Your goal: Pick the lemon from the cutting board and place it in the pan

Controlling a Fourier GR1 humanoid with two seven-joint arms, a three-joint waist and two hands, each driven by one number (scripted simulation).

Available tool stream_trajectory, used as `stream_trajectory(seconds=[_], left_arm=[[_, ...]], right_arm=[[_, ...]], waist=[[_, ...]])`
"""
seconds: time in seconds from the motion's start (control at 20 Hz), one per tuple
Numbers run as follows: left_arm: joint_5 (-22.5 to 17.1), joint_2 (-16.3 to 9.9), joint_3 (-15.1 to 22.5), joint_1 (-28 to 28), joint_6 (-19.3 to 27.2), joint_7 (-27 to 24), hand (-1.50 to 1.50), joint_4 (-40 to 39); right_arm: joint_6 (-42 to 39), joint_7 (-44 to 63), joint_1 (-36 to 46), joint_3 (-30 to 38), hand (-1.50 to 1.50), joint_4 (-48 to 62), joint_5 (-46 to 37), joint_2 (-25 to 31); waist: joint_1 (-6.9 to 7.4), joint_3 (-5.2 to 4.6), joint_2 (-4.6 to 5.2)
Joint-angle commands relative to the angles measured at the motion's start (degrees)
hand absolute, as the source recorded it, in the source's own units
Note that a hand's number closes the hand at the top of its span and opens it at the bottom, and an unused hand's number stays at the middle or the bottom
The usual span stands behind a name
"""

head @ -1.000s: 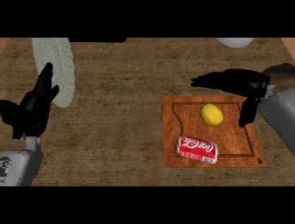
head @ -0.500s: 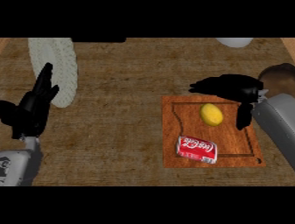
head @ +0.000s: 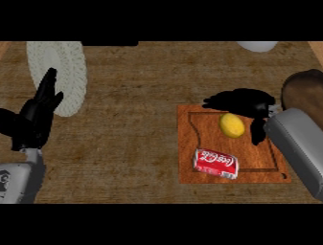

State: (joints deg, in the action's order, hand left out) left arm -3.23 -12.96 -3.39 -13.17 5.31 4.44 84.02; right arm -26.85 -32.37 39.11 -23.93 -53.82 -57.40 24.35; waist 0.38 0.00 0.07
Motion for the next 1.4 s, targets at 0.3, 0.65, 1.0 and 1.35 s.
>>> stream_trajectory(seconds=[0.3, 0.65, 1.0, 1.35], left_arm=[[0.1, 0.5, -1.3, -0.6, -1.2, 2.0, 0.0, 0.6], [1.9, 2.2, 0.1, 1.9, -0.3, 1.4, 0.0, 3.1], [2.4, 1.2, -2.7, -1.3, -0.5, -2.4, 0.0, -3.3], [1.6, -0.7, -5.3, 4.5, 0.1, -1.6, 0.0, -0.9]], right_arm=[[-1.6, 0.2, 3.7, 1.7, -1.5, 7.7, -6.6, -7.1], [5.2, -12.7, 0.1, 0.4, 1.5, 7.1, -9.1, -2.0], [5.1, -5.7, -6.4, 3.1, 1.5, -0.2, -8.7, -4.1], [10.5, 18.2, -21.9, 11.3, 1.5, -8.6, -5.3, -10.6]], waist=[[0.15, 0.0, 0.02], [0.02, 0.01, -0.06], [-1.29, -0.04, -0.34], [-6.95, -0.23, -2.54]])
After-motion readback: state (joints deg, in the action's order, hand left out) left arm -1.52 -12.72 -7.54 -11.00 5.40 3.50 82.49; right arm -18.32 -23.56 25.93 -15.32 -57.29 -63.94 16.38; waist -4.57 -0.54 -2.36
